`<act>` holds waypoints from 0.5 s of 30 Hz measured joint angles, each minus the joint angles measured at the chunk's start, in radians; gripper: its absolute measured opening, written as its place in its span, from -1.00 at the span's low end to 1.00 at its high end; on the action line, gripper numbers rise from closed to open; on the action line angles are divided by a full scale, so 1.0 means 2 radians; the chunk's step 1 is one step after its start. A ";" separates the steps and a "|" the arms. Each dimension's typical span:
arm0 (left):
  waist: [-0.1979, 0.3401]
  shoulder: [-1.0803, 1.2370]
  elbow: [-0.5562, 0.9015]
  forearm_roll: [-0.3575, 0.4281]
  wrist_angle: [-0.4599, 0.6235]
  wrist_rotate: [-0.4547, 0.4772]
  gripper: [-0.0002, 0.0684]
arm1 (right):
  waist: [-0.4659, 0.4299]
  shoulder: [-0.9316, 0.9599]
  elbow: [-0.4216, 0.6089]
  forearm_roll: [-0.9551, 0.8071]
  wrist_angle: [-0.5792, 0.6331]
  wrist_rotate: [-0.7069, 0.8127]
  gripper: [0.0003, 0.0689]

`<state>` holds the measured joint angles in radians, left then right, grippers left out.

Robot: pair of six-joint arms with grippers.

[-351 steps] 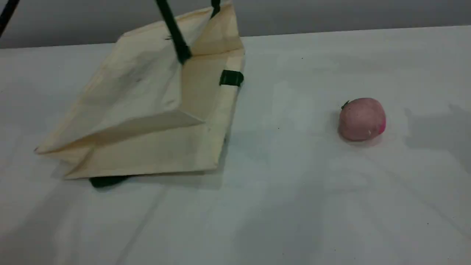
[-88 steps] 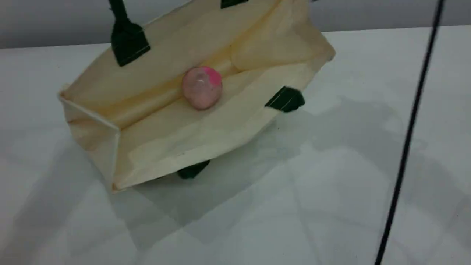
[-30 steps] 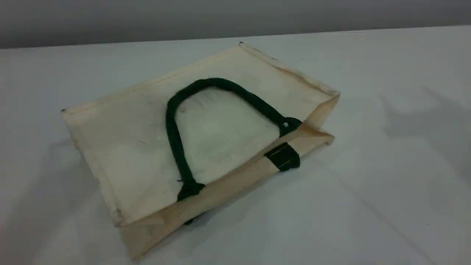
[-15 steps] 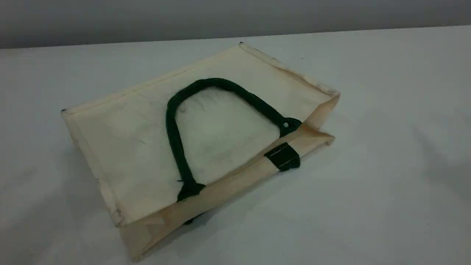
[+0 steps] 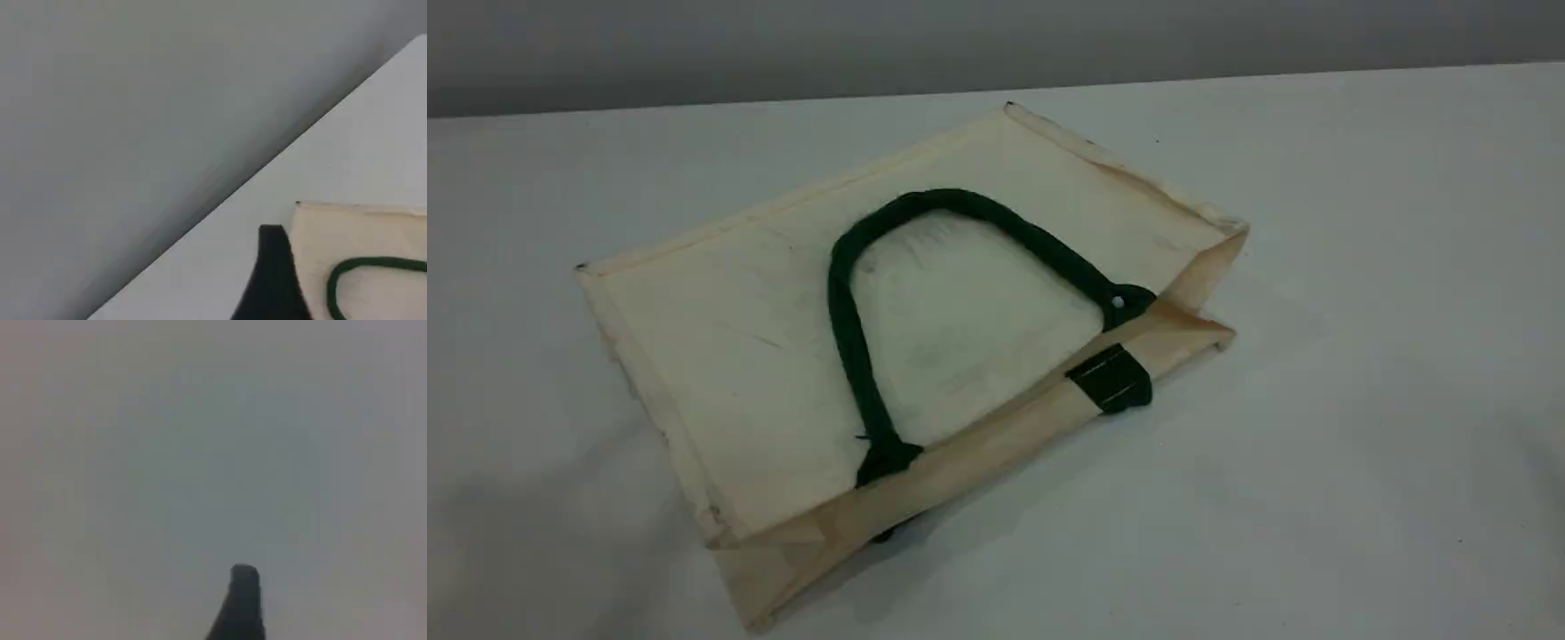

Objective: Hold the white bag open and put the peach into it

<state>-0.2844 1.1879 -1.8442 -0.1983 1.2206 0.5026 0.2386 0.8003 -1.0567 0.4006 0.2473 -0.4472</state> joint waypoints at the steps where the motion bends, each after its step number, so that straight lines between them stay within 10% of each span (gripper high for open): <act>1: 0.000 -0.008 0.008 0.000 -0.003 0.000 0.49 | 0.000 -0.005 0.000 0.000 0.003 0.000 0.72; 15: 0.000 -0.169 0.125 0.023 -0.122 -0.056 0.49 | 0.000 -0.062 0.000 0.006 0.030 0.000 0.72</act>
<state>-0.2835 0.8491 -1.5938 -0.1520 0.9776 0.3907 0.2386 0.6757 -1.0567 0.4130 0.3065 -0.4472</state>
